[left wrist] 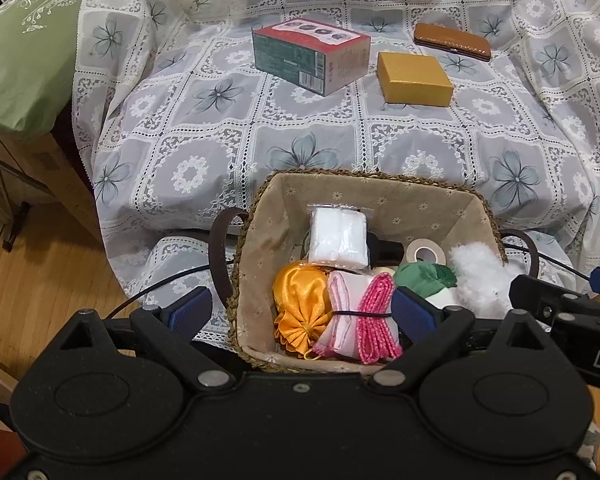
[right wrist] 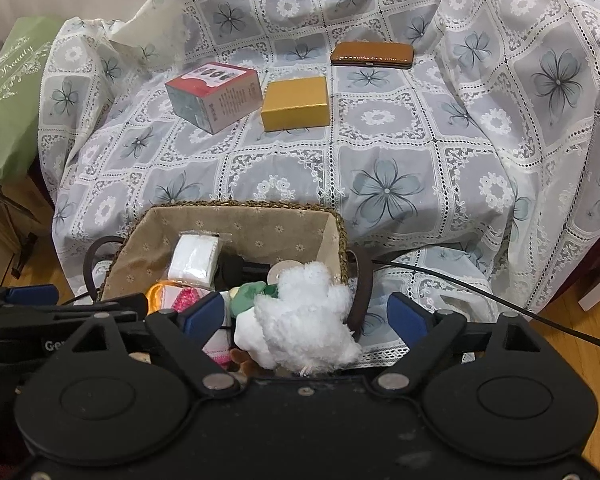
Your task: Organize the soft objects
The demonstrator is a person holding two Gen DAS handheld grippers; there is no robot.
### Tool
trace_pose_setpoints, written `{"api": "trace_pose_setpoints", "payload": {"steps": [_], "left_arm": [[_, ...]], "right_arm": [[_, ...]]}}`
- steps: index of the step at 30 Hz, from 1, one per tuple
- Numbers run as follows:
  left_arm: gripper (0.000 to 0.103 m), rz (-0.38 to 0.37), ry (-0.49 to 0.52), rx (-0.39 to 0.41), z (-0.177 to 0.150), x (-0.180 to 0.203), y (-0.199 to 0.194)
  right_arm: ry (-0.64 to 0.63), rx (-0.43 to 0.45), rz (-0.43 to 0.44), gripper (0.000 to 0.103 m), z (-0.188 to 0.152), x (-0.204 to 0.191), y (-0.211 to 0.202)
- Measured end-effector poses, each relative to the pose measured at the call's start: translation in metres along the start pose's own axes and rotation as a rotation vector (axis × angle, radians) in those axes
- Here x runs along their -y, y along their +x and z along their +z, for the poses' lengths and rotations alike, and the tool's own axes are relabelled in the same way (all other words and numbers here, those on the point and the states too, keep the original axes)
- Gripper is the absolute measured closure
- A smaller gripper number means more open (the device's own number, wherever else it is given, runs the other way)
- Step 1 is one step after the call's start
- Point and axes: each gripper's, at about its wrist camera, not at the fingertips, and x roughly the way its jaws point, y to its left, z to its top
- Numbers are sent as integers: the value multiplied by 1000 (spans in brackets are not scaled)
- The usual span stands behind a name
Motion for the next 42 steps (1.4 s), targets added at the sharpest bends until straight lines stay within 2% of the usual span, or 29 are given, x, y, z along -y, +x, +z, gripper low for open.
{"api": "trace_pose_setpoints", "payload": {"steps": [9,42], "left_arm": [[9,-16,-18,-40,0,-3,4],[9,-14,-17,-49,1,-4,6]], "right_arm": [[-10,-11,-3,14,-1,-1,1],[-8,-17,-4,12,-3,0,4]]}}
